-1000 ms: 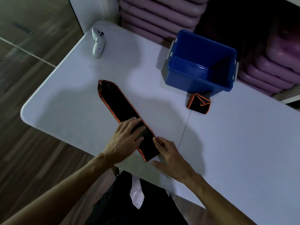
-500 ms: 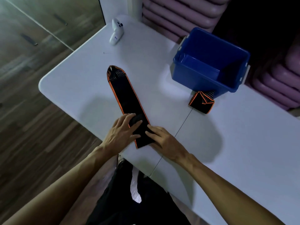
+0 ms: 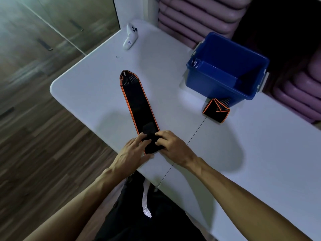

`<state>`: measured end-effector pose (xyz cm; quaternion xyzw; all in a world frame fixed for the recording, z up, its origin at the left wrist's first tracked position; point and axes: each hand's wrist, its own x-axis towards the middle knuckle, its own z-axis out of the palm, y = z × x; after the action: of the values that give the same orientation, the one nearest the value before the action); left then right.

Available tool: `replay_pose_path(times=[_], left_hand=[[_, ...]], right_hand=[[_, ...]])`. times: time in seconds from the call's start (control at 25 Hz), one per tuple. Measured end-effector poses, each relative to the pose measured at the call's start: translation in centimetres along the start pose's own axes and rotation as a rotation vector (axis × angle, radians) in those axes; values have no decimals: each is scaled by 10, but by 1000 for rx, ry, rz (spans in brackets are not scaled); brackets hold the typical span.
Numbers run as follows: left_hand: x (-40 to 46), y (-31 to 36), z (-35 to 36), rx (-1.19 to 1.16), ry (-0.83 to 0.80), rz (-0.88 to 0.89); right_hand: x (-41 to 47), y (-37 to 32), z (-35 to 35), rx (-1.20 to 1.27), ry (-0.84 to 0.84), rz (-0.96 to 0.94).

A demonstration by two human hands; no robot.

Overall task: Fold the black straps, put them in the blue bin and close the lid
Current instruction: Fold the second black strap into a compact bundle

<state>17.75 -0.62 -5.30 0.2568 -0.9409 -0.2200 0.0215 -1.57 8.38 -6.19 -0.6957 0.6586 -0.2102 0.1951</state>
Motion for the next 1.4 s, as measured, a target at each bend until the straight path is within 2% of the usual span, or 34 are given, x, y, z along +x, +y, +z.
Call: replay_pose_path(times=[0.2,0.32,0.48,0.64,0.8,0.96,1.08,1.24,1.4], left_hand=[[-8,11,6,-76,61,-83],[-10,15,12,-60,71,-117],[-12,16,14,117,97,-59],[-11,24,10,52,120,-122],[-12,19,5,54,135,-47],[-6,22,-2,-44,83,-81],[-6,20,-1,-179,46,-159],[-5,17,0,-347,121,-217],[-1,14,-5,-412,129,-305]], right_hand=[[-9,-3,-7,92,-97,42],[-12,-3,-4,91,-79,48],[-12,-2,-2,49,-72,20],[-8,-4,-4,35,-55,9],[-7,-1,-7,14,-53,2],[-3,-4,-8,-13,-25,-23],[-3,-2,-11,60,-63,-4],[1,6,-20,112,-141,-4],[13,-2,-17,65,-49,16]])
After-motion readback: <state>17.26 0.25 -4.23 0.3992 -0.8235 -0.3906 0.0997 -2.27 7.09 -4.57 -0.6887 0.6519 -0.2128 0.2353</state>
